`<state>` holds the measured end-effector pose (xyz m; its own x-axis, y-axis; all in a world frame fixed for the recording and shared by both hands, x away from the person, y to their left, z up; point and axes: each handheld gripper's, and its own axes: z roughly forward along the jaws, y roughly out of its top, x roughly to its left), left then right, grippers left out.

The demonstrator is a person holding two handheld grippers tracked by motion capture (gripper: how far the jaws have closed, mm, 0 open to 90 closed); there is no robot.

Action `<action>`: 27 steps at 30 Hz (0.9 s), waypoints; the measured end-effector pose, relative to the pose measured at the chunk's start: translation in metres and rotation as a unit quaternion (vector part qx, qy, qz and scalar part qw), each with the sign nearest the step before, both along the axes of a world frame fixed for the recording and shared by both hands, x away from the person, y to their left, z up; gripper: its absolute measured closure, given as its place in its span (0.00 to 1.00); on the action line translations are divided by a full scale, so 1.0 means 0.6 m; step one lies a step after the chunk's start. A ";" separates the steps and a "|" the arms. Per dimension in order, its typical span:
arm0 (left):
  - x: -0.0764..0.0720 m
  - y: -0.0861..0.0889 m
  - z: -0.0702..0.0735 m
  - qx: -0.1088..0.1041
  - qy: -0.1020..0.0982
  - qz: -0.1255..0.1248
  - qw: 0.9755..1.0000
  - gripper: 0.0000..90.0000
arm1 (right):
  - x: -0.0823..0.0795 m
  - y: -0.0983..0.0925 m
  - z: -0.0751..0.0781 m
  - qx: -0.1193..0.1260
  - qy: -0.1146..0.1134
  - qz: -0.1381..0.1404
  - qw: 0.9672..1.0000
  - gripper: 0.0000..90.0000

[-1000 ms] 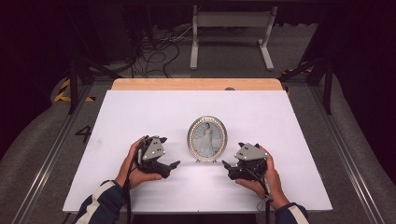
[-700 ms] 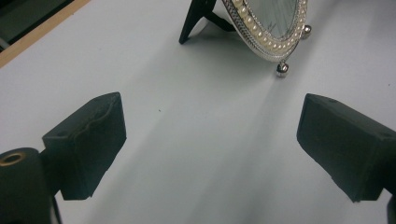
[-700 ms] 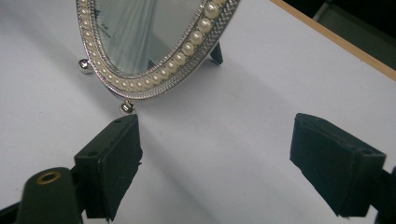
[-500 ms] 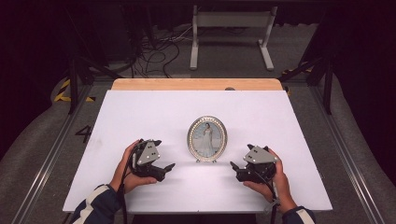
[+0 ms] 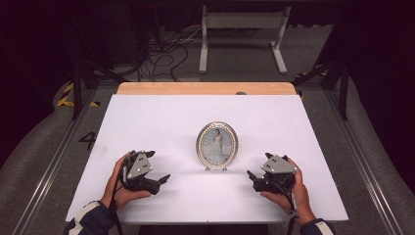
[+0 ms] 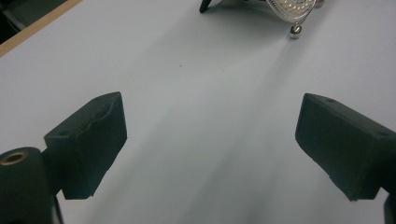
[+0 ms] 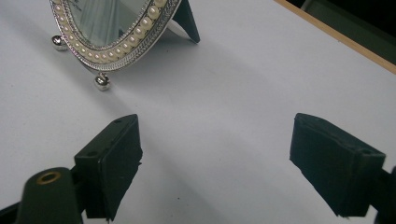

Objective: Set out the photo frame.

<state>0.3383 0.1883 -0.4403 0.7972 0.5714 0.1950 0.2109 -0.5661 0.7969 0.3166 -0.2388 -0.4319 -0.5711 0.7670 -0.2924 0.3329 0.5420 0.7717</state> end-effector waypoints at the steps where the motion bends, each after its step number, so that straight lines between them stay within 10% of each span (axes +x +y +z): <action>1: 0.000 0.000 0.000 0.000 0.000 0.000 1.000 0.11 | 0.000 0.000 0.000 0.000 0.000 0.000 1.000 0.18; 27: -0.030 0.114 -0.021 -0.017 0.007 0.062 0.998 0.11 | -0.021 -0.087 -0.011 0.018 -0.010 -0.061 0.998 0.18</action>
